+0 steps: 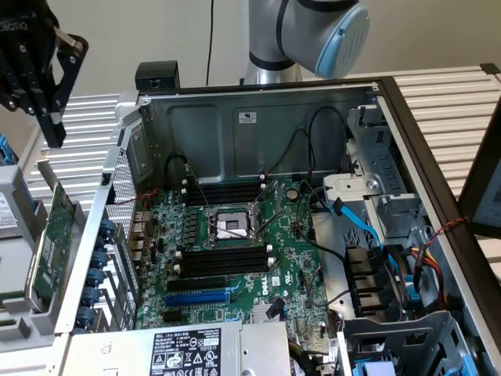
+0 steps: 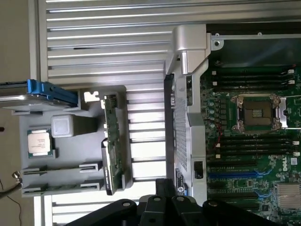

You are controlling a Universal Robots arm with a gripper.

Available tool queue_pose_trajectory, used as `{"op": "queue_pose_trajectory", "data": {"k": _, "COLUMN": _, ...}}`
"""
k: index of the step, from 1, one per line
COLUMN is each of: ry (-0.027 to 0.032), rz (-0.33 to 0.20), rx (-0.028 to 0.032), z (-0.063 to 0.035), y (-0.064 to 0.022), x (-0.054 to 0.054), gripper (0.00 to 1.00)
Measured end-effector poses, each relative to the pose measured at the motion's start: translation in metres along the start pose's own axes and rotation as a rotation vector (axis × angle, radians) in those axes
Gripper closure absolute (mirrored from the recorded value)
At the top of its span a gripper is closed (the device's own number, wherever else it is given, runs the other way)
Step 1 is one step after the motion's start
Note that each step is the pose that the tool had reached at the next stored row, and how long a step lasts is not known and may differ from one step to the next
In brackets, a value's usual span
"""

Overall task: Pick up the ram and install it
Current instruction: 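Reach for the ram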

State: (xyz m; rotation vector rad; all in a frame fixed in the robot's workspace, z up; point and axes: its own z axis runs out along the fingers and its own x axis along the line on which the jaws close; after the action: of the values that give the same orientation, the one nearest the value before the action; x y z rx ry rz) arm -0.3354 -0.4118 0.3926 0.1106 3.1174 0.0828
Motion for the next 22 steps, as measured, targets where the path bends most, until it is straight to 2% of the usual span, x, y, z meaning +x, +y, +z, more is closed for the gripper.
{"op": "queue_pose_trajectory", "data": {"k": 22, "ry": 0.0, "rz": 0.0, "rx": 0.0, "z": -0.0028, "y": -0.017, "x": 0.099, "gripper": 0.89}}
